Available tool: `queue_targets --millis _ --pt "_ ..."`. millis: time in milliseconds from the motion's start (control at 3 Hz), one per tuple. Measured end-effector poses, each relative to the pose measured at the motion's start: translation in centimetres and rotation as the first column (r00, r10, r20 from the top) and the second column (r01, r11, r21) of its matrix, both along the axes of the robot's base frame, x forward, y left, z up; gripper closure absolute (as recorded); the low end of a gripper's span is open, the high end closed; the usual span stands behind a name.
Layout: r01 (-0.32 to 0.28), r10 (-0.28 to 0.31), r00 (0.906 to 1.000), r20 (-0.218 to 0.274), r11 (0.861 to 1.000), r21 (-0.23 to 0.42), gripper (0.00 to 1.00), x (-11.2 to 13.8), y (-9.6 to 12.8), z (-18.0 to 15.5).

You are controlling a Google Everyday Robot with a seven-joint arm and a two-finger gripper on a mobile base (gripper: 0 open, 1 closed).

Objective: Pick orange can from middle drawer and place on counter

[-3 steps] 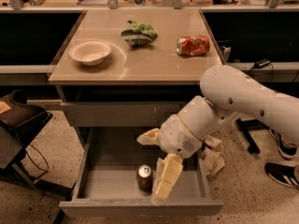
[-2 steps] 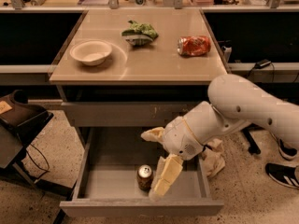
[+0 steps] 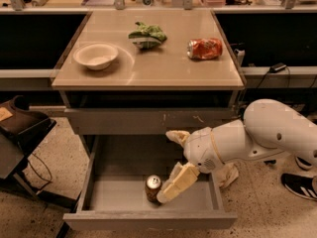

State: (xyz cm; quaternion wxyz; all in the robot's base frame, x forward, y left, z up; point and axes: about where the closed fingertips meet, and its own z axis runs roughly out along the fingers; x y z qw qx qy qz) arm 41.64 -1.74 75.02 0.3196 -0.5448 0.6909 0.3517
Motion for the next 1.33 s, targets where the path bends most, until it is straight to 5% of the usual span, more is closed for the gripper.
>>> queue_targets --millis 333,667,1000,1333 --pt "-0.001 0.001 1.0 0.0 1.0 0.0 0.0 0.0 0.0 0.0" --pt "0.071 -0.071 0.9975 0.003 0.997 -0.015 0.0 1.1 0.4 -1.1" --pt "0.16 -0.164 0.9859 -0.03 0.98 -0.118 0.0 2.2 2.3 -5.5" --pt "0.204 -0.21 0.9769 -0.042 0.972 -0.117 0.0 3.8 4.8 -5.9"
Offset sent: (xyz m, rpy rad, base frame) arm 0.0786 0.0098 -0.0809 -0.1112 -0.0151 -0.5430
